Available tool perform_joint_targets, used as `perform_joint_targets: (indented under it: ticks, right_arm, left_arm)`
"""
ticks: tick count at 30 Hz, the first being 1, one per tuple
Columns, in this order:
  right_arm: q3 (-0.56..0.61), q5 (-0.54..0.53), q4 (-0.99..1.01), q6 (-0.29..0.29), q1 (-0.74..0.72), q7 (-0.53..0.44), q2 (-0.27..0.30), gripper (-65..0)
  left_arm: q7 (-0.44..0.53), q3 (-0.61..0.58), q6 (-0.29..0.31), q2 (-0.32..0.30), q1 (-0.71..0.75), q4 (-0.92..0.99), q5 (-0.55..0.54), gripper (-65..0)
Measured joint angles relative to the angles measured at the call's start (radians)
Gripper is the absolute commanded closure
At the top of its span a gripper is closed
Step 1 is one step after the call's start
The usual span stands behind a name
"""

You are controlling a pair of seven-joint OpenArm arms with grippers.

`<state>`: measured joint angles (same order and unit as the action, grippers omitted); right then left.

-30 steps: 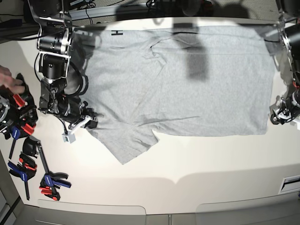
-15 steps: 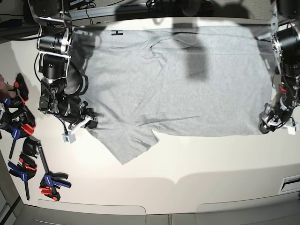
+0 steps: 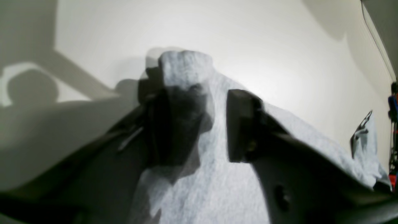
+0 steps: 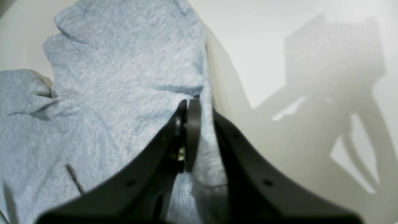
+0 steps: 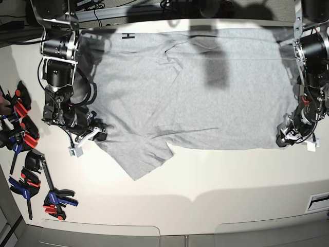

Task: Fold the T-shirt properly
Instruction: 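Move both grippers down the shirt sides to grasp the side edges, then lift the side edges and fold them toward the shoulder edge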

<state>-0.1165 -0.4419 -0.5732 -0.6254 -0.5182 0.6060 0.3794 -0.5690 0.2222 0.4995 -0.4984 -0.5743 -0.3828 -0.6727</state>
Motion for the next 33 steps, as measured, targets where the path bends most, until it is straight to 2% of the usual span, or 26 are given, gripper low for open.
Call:
perform_joint_targets:
  ticks: [3, 4, 7, 10, 14, 19, 23, 26, 30, 33]
  right_arm:
    - [0.000, 0.000, 0.000, 0.000, 0.000, 0.000, 0.000, 0.0]
    - [0.000, 0.000, 0.000, 0.000, 0.000, 0.000, 0.000, 0.0]
    - [0.000, -0.021, -0.003, 0.000, 0.000, 0.013, 0.001, 0.0]
    - [0.002, -0.043, -0.045, 0.000, 0.006, 0.058, 0.009, 0.0]
    - [0.003, -0.109, -0.158, -0.037, 0.005, 0.164, 0.040, 0.0]
    - [0.003, -0.210, -0.239, -0.045, 0.003, 0.304, 0.054, 0.0]
    - [0.003, -0.275, -0.272, -0.049, 0.026, 0.356, 0.053, 0.0]
    - [0.003, -0.278, -0.291, -0.056, 0.043, 0.391, 0.053, 0.0]
    - [-0.017, -0.287, -0.351, -0.061, 0.103, 0.412, 0.049, 0.0]
    - [-0.074, -0.288, -0.415, -0.064, 0.174, 0.420, 0.049, 0.0]
  left_arm:
    - [-0.003, -0.001, 0.000, 0.000, 0.001, 0.003, 0.002, -1.3]
    - [-0.001, -0.001, 0.000, 0.000, 0.003, 0.003, 0.010, 0.0]
    - [-0.007, -0.001, 0.002, 0.000, 0.003, 0.004, -0.012, 0.0]
    - [-0.008, -0.002, 0.072, -0.005, 0.007, 0.004, -0.032, 0.0]
    - [-0.053, -0.005, 0.118, -0.043, 0.009, 0.005, -0.110, 0.0]
    - [-0.119, -0.003, 0.180, -0.081, 0.009, 0.003, -0.177, 0.0]
    - [-0.172, -0.003, 0.186, -0.090, 0.018, 0.001, -0.240, 0.0]
    - [-0.195, -0.003, 0.186, -0.112, 0.051, -0.029, -0.267, 0.0]
    - [-0.255, -0.004, 0.186, -0.128, 0.136, -0.151, -0.318, 0.0]
    - [-0.268, -0.005, 0.187, -0.130, 0.216, -0.280, -0.356, 0.0]
